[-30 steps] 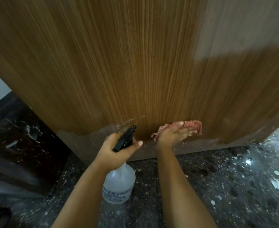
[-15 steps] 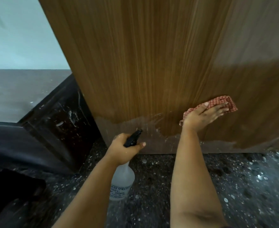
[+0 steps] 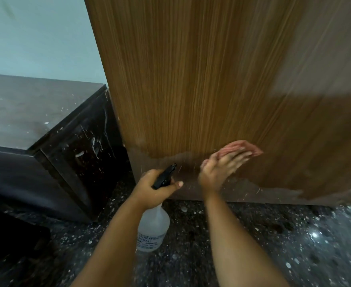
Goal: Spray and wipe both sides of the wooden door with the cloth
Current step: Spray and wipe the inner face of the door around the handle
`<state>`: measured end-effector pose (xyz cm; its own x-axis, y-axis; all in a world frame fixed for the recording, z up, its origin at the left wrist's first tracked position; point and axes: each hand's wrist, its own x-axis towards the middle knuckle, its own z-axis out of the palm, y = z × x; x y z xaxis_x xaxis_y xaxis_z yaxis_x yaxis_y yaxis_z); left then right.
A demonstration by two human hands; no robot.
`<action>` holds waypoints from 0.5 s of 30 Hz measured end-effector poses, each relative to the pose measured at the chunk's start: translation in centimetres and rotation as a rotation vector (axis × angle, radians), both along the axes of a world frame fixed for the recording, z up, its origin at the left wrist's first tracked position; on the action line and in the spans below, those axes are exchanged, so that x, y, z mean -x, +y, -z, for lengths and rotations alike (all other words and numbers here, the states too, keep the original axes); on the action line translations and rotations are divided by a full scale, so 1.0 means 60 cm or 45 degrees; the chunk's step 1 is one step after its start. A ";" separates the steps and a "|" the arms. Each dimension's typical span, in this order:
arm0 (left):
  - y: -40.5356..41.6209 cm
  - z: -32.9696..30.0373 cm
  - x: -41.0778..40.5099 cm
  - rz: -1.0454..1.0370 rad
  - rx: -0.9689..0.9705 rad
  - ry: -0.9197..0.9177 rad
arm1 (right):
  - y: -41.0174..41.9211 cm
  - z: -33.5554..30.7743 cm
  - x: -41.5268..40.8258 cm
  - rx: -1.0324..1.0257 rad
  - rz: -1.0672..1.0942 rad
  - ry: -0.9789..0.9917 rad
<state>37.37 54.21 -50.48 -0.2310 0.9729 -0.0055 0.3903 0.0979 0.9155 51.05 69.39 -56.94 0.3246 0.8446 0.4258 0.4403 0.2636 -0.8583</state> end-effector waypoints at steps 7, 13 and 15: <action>-0.010 -0.002 0.034 -0.025 -0.034 -0.064 | -0.055 0.105 0.037 -0.124 -0.410 -0.875; -0.010 0.012 0.052 -0.040 0.010 -0.108 | -0.001 -0.008 0.005 -0.103 -0.054 0.040; -0.005 0.018 0.049 -0.012 0.033 -0.092 | 0.016 -0.038 -0.001 0.029 0.070 0.333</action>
